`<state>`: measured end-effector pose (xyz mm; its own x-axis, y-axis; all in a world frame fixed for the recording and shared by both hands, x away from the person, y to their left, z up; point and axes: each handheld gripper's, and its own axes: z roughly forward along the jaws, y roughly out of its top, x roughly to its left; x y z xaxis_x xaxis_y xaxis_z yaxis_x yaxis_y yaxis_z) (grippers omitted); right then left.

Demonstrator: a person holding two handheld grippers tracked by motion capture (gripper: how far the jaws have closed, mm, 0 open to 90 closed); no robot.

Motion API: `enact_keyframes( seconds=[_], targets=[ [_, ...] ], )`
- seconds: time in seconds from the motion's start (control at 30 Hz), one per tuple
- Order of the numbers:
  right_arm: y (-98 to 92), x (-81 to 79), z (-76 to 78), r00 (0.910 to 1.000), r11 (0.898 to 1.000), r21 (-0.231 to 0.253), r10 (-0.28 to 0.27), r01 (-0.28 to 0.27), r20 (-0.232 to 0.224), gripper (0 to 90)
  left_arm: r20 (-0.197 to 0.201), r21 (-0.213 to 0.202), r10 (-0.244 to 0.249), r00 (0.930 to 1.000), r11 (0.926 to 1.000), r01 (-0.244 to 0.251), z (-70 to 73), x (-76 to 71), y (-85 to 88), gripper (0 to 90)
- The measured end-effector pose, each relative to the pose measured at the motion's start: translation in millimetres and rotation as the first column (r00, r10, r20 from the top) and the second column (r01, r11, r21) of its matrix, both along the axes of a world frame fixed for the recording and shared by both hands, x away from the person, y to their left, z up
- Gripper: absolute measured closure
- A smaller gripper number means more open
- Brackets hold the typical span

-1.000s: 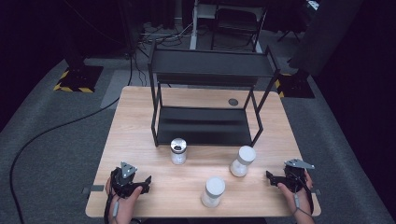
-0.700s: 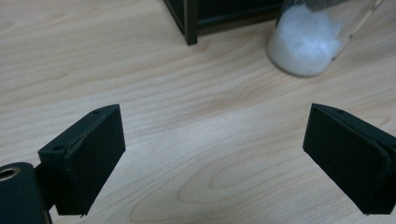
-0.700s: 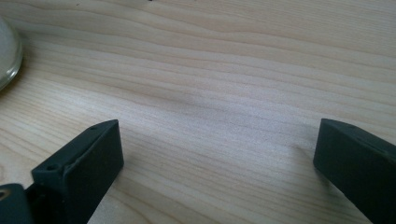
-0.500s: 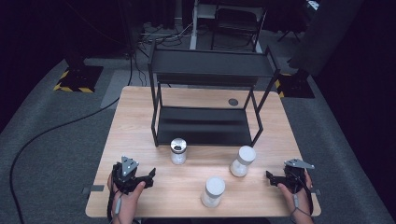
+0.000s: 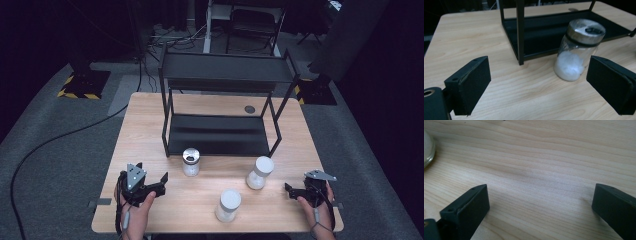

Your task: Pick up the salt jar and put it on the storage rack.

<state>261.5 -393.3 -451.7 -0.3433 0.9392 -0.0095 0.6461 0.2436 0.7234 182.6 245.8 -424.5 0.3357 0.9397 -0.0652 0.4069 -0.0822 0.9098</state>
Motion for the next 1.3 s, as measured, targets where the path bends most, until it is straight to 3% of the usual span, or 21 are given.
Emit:
enact_keyframes(
  seconds=[0.67,1.3],
  targets=[
    [1.1,0.0,0.0,1.0,1.0,-0.002,-0.004,0.004,0.0,0.8,0.069,-0.016,-0.069,0.9953,0.9974,0.07,11.9,15.6,-16.6,5.0],
    [2.0,-0.3,0.0,1.0,1.0,-0.004,-0.009,0.009,0.001,0.7,0.081,-0.009,-0.144,0.9862,0.9893,0.146,12.7,47.8,-42.5,5.0]
  ],
)
